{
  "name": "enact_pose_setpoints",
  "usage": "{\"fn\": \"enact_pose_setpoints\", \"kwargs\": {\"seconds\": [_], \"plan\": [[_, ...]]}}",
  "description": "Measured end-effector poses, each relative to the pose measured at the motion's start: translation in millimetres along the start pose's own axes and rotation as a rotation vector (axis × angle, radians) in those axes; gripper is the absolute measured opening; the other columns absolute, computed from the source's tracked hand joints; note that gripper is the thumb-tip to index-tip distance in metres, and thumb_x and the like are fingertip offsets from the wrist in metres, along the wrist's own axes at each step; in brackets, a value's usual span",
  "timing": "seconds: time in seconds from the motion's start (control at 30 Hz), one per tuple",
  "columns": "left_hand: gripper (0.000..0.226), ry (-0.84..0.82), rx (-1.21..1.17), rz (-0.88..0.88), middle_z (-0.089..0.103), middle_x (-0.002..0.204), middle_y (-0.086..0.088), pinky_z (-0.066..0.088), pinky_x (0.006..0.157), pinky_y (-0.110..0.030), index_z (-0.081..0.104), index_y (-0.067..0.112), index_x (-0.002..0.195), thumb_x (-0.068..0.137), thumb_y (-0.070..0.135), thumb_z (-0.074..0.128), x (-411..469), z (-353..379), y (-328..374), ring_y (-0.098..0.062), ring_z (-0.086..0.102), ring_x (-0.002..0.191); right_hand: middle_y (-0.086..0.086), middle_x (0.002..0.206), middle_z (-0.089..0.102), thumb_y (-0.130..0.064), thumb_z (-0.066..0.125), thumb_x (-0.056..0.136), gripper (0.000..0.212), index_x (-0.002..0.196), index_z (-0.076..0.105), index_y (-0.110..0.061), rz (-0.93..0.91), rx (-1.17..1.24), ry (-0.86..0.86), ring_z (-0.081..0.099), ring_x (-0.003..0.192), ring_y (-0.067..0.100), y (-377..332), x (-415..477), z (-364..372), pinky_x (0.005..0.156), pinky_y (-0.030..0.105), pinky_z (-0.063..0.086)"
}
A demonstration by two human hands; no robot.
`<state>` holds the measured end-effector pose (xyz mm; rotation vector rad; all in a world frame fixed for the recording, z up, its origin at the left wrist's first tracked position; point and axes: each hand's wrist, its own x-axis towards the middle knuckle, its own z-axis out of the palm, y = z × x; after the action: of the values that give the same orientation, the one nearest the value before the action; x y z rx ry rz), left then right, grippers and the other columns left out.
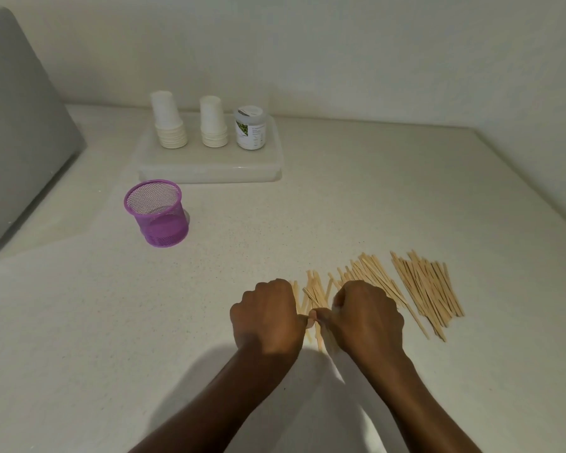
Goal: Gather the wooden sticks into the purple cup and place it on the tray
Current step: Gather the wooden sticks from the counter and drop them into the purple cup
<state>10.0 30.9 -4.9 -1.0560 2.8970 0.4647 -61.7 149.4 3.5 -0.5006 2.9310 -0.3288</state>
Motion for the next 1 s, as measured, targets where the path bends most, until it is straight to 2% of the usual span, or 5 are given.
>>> {"fn": "enact_pose_setpoints", "kwargs": {"seconds": [0.2,0.33,0.6,0.83,1.0], "plan": [[0.044,-0.013,-0.012,-0.041,0.046,0.065,0.012,0.026,0.048,-0.021,0.048,0.025,0.075,0.084,0.045,0.086,5,-4,-1,-0.009,0.049,0.055,-0.005,0.058,0.052,-0.033,0.079,0.087,0.029,0.069,0.064,-0.016,0.0,-0.006,0.017,0.06,0.056,0.013,1,5,1,0.052,0.021,0.037],[0.045,-0.032,-0.025,-0.028,0.054,0.069,0.009,0.041,0.055,-0.022,0.042,0.026,0.069,0.083,0.032,0.084,6,-9,0,-0.009,0.056,0.058,-0.003,0.064,0.061,-0.019,0.074,0.086,0.016,0.072,0.069,-0.014,-0.019,-0.014,0.026,0.062,0.059,0.014,3,10,1,0.054,0.023,0.048],[0.037,0.03,-0.016,0.005,0.035,0.064,0.013,0.028,0.055,-0.024,0.05,0.026,0.086,0.091,0.049,0.079,0,-6,6,-0.009,0.042,0.058,-0.001,0.065,0.07,-0.045,0.093,0.075,0.037,0.071,0.074,-0.013,-0.013,0.089,-0.042,0.067,0.06,0.012,7,20,8,0.062,0.027,0.056],[0.047,-0.026,0.002,0.018,0.048,0.068,0.009,0.036,0.056,-0.025,0.038,0.026,0.07,0.087,0.029,0.082,15,-16,5,-0.009,0.052,0.059,-0.002,0.078,0.075,-0.029,0.089,0.081,0.019,0.082,0.076,-0.015,-0.028,0.091,-0.082,0.073,0.073,0.016,5,30,1,0.069,0.031,0.061],[0.045,0.053,0.061,0.102,0.037,0.062,0.008,0.018,0.049,-0.024,0.037,0.024,0.071,0.091,0.021,0.077,10,-12,16,-0.007,0.031,0.05,-0.005,0.055,0.047,-0.033,0.083,0.083,0.038,0.065,0.056,-0.015,-0.096,-0.001,-0.091,0.046,0.048,0.01,-1,32,3,0.05,0.022,0.038]]}}
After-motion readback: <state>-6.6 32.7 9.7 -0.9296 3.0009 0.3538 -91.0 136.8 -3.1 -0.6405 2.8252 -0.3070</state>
